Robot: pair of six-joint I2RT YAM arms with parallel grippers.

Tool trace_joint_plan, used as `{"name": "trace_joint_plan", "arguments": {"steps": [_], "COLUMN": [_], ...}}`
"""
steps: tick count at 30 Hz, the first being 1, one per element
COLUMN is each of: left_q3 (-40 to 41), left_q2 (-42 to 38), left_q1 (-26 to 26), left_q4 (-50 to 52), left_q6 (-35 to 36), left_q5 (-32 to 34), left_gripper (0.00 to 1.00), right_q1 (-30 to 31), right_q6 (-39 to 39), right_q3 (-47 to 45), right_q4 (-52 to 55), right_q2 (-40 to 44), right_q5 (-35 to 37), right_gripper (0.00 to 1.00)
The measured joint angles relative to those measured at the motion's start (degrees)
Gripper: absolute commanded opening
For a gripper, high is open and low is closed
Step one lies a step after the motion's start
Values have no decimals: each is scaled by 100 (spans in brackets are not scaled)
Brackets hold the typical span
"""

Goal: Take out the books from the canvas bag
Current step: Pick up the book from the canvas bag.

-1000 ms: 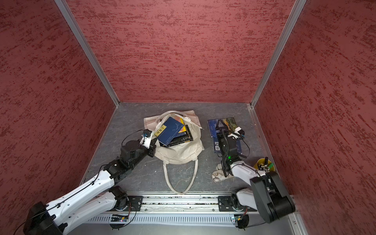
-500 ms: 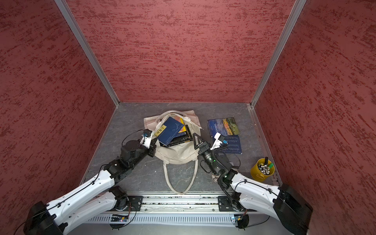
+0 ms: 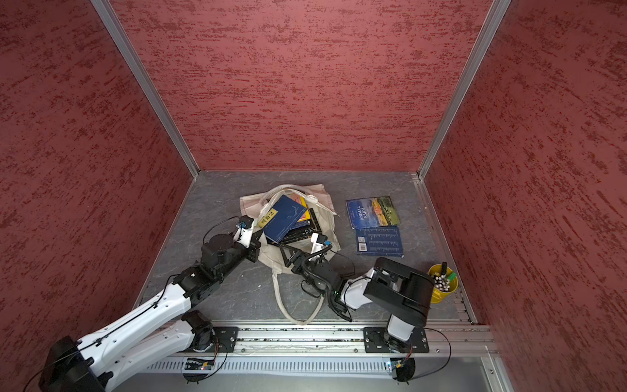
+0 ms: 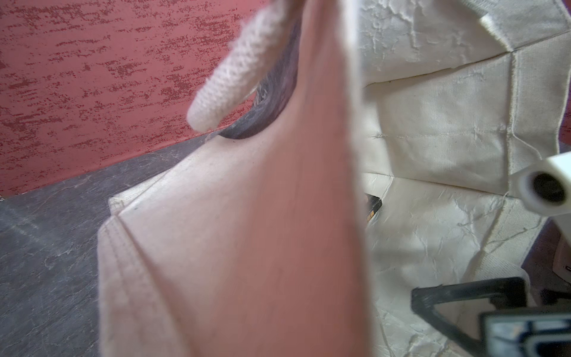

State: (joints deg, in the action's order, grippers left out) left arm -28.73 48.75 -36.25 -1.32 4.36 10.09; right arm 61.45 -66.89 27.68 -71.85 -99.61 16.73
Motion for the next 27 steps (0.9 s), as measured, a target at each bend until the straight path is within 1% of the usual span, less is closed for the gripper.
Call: {"name": "trace_joint_plan", "arguments": {"steps": [6, 9, 13, 16, 20, 27], "left_q3": [0, 0, 0, 0, 0, 0], "left_q2": [0, 0, 0, 0, 0, 0], "left_q1": [0, 0, 0, 0, 0, 4], "left_q4": [0, 0, 0, 0, 0, 0], "left_q6": [0, 0, 0, 0, 0, 0], "left_q5": [0, -2, -2, -2, -4, -15], "left_gripper": [0, 0, 0, 0, 0, 0], "right_q1": [-92, -302, -568, -699, -828, -1047], "right_q6": [-68, -227, -413, -450, -444, -431], "right_q3": [518, 793, 955, 1034, 1285, 1965], "right_q4": [2, -52, -92, -20, 0, 4], "right_q2": [-468, -782, -1220, -1357, -1488, -2026], "right_q5": [153, 81, -20, -20, -24, -229], "right_gripper": [73, 70, 69, 69, 65, 55]}}
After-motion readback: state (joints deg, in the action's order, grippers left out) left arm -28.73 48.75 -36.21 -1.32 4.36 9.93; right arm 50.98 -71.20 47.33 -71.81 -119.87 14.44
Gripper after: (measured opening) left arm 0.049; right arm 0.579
